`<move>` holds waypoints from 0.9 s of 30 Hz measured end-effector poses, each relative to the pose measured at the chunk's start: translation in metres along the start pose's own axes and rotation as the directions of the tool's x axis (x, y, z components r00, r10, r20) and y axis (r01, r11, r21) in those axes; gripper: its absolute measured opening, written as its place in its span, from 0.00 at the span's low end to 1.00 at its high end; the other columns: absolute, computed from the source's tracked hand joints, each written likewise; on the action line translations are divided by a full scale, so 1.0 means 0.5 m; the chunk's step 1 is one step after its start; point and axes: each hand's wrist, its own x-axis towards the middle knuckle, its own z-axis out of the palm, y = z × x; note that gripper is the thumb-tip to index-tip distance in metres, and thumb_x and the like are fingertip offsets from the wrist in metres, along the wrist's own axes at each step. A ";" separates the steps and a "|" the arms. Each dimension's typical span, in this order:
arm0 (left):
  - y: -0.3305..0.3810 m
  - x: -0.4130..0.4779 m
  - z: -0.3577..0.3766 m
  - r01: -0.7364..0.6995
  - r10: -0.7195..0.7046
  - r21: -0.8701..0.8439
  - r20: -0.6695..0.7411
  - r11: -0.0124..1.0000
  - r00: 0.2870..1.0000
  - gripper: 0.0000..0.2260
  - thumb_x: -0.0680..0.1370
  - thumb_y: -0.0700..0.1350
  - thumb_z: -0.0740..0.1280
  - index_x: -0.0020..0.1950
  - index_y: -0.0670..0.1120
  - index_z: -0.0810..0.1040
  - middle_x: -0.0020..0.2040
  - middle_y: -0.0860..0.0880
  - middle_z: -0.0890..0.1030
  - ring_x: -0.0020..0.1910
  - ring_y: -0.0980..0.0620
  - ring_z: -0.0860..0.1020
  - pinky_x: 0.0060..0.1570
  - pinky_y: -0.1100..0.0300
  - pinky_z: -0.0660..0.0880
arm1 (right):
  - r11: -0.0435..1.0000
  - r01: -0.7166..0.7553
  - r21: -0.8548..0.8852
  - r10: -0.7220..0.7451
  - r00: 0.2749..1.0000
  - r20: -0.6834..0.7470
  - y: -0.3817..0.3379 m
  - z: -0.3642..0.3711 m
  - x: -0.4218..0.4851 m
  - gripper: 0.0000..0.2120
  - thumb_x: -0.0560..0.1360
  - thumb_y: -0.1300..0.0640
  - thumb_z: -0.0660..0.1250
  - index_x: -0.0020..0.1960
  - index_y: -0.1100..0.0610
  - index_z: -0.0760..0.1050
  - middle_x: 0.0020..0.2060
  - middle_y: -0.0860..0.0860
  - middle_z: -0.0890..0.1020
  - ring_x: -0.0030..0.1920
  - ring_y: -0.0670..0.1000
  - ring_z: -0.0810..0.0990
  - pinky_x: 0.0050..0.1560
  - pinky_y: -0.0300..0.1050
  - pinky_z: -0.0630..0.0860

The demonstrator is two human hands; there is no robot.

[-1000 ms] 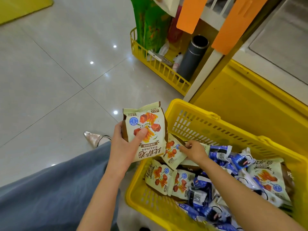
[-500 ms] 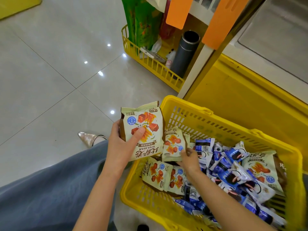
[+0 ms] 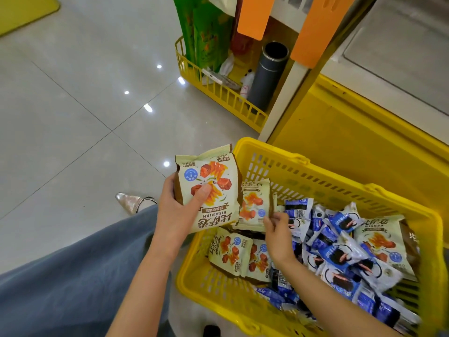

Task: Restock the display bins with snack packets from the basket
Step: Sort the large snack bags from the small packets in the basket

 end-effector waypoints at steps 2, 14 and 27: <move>0.001 -0.003 0.002 -0.008 0.007 0.021 0.015 1.000 1.000 0.23 0.70 0.46 0.73 0.61 0.51 0.69 0.49 0.53 0.81 0.38 0.59 0.83 0.27 0.67 0.76 | 0.992 -0.073 -0.101 0.089 0.982 0.167 -0.010 0.018 0.003 0.13 0.80 0.60 0.59 0.63 0.64 0.64 0.58 0.57 0.75 0.59 0.55 0.76 0.53 0.39 0.72; -0.034 -0.070 0.042 -0.045 0.012 0.100 0.311 0.994 0.950 0.12 0.73 0.58 0.62 0.53 0.56 0.73 0.43 0.53 0.84 0.41 0.55 0.83 0.35 0.64 0.77 | 0.974 0.102 0.204 -0.195 0.833 0.518 -0.146 -0.151 -0.100 0.29 0.70 0.33 0.50 0.70 0.39 0.56 0.66 0.31 0.64 0.61 0.30 0.68 0.66 0.35 0.66; -0.117 -0.058 -0.017 -0.266 0.154 0.560 0.240 0.785 0.959 0.13 0.81 0.53 0.51 0.61 0.51 0.68 0.49 0.55 0.77 0.50 0.55 0.77 0.46 0.61 0.70 | 0.996 0.064 -0.067 -0.042 0.955 0.294 -0.071 -0.086 -0.092 0.34 0.76 0.46 0.65 0.74 0.59 0.55 0.69 0.52 0.70 0.68 0.53 0.70 0.68 0.49 0.67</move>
